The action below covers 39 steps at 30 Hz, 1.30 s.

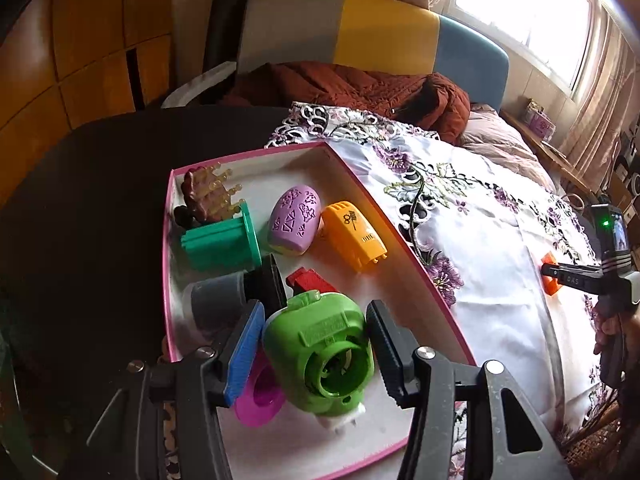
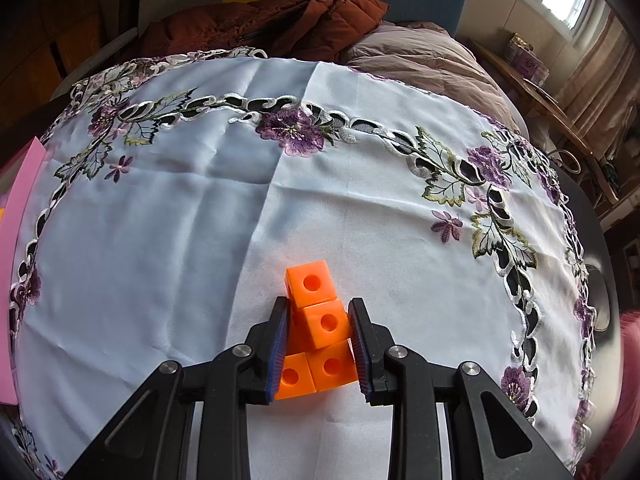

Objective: Organize rigid objects
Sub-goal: 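Lower the green toy into the tray and open the left tool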

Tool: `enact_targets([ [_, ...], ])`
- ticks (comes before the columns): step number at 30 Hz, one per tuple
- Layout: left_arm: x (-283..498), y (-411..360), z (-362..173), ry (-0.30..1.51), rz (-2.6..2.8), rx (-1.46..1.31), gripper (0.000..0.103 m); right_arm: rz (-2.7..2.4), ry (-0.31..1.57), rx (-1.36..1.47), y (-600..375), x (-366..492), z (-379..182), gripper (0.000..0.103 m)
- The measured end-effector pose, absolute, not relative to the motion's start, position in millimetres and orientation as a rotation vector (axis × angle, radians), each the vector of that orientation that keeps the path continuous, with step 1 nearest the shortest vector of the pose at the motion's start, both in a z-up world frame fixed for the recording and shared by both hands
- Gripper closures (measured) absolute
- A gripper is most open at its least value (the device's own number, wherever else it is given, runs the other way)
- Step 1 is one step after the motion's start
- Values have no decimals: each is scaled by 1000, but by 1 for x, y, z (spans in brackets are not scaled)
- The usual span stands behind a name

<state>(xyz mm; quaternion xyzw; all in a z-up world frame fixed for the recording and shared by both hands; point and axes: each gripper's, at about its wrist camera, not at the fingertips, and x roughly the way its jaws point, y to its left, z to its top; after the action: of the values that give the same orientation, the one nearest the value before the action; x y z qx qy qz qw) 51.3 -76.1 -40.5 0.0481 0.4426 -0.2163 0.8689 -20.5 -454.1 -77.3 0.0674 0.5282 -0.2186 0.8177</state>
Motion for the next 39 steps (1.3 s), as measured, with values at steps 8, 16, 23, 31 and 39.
enact_targets([
  [8,48,-78,-49,905,-441,124,49,-472,1125,145,-454,-20,-77,73],
  [16,48,-58,-45,914,-450,27,47,-482,1118,150,-456,-21,-76,74],
  [23,43,-40,-49,930,-413,12,47,-476,1118,148,-455,-21,-75,74],
  [31,33,-37,-38,888,-349,51,47,-468,1118,158,-453,-21,-75,74],
  [39,31,-37,-33,899,-334,48,47,-354,1069,256,-448,-21,-67,75],
])
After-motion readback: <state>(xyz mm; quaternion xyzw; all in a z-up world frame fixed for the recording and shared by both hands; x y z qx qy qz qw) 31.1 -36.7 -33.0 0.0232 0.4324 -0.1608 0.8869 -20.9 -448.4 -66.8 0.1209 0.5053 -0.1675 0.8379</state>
